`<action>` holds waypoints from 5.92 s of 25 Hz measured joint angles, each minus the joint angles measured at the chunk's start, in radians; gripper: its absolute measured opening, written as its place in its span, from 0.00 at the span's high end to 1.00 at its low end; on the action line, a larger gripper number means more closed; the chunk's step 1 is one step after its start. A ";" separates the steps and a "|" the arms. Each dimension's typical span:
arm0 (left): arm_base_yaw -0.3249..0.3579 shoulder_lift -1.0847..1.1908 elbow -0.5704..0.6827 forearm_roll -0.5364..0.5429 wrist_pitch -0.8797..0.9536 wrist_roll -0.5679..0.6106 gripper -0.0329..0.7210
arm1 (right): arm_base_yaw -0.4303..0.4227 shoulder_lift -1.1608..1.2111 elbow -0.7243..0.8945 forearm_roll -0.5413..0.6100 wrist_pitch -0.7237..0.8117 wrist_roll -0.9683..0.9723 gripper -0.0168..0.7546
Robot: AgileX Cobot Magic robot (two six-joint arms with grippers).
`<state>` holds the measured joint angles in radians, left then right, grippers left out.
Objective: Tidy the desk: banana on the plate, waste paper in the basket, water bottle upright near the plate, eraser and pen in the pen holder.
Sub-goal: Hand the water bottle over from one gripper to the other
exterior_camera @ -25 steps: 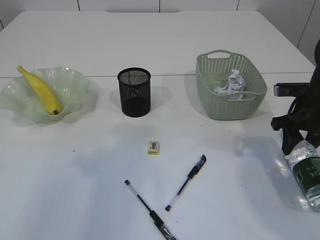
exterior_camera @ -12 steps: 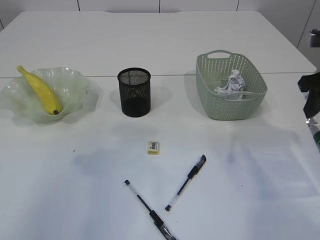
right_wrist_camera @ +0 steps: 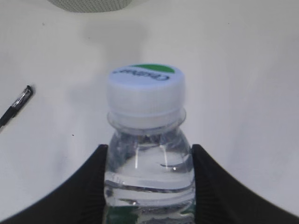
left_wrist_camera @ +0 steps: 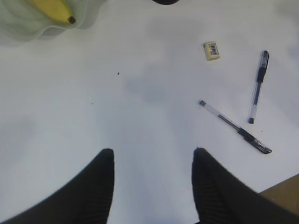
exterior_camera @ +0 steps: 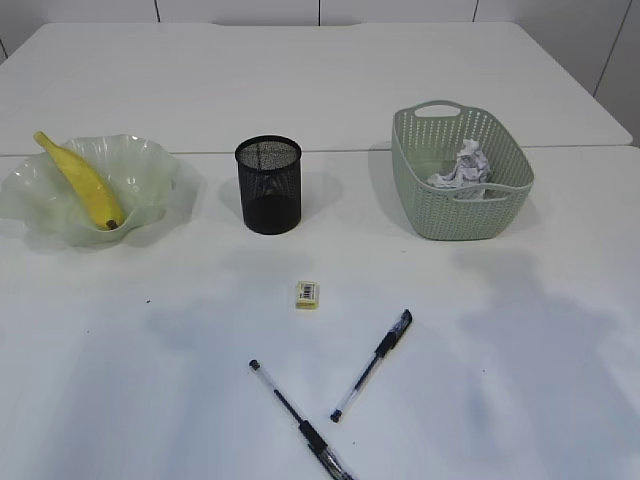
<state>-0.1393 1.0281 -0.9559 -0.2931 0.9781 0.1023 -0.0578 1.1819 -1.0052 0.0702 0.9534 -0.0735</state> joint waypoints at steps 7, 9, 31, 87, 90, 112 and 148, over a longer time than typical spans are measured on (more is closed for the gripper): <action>0.000 0.000 0.000 0.000 -0.001 0.000 0.45 | 0.000 -0.075 0.055 0.119 -0.079 -0.127 0.52; 0.000 0.000 0.000 0.000 -0.002 0.000 0.45 | 0.000 -0.075 0.055 0.198 -0.112 -0.227 0.52; -0.029 0.045 0.000 -0.082 -0.232 0.136 0.45 | 0.000 -0.051 0.055 1.272 0.027 -1.324 0.52; -0.499 0.413 0.376 0.818 -1.936 -0.515 0.23 | 0.000 -0.028 0.055 1.474 0.066 -1.533 0.52; -0.499 0.413 0.376 0.818 -1.938 -0.515 0.23 | 0.022 0.009 0.055 1.508 0.084 -1.571 0.52; -0.499 0.413 0.376 0.830 -1.932 -0.524 0.15 | 0.341 0.257 0.032 1.651 -0.018 -1.826 0.52; -0.499 0.409 0.376 0.779 -1.878 -0.606 0.17 | 0.426 0.287 -0.037 1.652 0.063 -1.822 0.52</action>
<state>-0.6387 1.4372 -0.5801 0.4863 -0.9001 -0.5038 0.3677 1.4690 -1.0422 1.7219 1.0169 -1.8950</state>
